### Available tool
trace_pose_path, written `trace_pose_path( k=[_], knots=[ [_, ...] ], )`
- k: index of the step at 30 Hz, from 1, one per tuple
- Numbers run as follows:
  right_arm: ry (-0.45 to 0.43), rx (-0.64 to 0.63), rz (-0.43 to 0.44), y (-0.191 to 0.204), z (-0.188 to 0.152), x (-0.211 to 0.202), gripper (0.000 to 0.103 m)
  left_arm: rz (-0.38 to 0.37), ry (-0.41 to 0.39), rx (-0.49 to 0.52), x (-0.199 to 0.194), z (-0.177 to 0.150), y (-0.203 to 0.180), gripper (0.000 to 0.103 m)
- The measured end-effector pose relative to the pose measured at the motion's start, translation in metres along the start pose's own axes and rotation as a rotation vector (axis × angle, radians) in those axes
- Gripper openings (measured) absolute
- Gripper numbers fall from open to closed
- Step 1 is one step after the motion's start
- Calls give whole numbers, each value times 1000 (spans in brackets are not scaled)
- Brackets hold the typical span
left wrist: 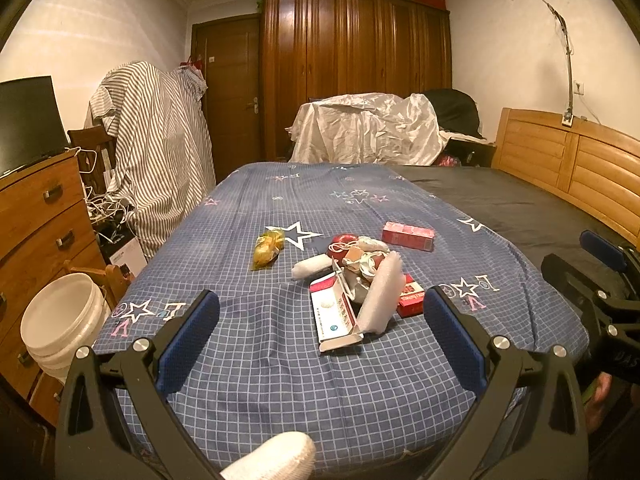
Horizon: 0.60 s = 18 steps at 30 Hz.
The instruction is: Collect trash
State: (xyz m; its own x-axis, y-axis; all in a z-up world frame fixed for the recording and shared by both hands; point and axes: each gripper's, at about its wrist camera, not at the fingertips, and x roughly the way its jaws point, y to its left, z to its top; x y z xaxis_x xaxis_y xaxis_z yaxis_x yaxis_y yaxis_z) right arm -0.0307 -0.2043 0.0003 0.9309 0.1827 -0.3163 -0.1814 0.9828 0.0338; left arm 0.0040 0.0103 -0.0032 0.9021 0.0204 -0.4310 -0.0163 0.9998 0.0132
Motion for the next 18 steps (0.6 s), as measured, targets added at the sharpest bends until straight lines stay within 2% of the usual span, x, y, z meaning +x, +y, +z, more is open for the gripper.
trace_pose_path(
  k=[18],
  knots=[
    [6,0,11,2,0,4,99,2,26,-17,3,1,3,98]
  ],
)
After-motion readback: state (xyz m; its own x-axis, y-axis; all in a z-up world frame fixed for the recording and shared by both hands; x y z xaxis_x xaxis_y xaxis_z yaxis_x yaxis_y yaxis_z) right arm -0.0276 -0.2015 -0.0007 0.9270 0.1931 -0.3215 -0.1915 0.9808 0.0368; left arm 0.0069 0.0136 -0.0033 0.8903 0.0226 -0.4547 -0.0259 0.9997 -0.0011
